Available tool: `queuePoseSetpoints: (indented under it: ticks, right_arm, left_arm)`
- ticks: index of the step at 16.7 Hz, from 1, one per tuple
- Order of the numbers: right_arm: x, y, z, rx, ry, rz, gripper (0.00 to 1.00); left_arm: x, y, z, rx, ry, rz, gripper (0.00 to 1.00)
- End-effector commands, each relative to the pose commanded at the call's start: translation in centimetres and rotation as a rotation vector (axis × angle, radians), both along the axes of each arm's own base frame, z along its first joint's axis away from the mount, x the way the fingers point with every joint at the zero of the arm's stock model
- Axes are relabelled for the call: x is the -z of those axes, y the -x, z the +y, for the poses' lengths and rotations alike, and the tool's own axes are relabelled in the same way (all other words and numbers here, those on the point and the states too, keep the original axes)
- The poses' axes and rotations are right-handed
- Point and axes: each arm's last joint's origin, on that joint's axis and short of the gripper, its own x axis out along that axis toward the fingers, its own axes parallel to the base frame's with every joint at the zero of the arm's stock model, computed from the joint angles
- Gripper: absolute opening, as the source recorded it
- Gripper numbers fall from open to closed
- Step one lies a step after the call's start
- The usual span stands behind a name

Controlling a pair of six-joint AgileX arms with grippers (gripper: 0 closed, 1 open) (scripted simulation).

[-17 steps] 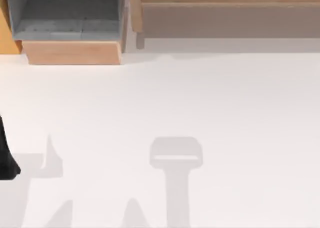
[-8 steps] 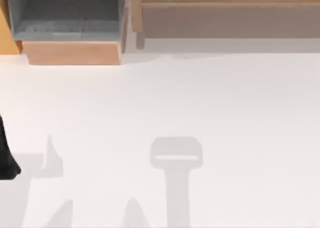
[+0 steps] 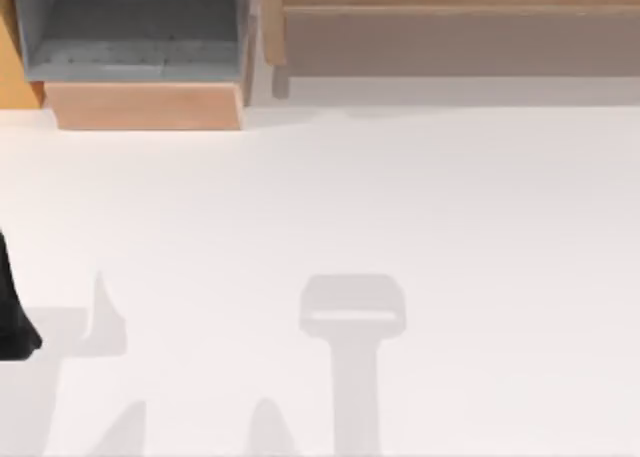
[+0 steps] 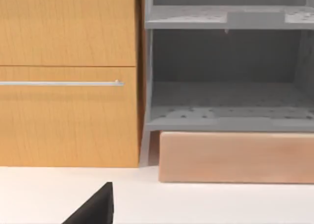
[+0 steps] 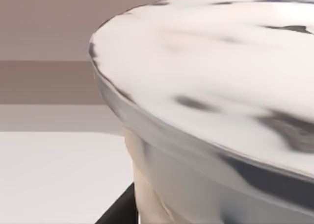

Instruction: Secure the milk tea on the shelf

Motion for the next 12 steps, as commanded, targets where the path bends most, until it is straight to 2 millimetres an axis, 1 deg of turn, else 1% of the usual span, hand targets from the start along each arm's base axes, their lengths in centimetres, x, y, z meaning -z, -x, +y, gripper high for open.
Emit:
queuePoseSetpoints:
  ticks: [8,12]
  right_arm:
    - [-0.11,0.05,-0.05,0.002,0.000,-0.001,0.00]
    - [-0.99,0.05,-0.05,0.002,0.000,-0.001,0.00]
  left_arm:
    - [0.00,0.00,0.00,0.000,0.000,0.000,1.00]
    - [0.00,0.00,0.00,0.000,0.000,0.000,1.00]
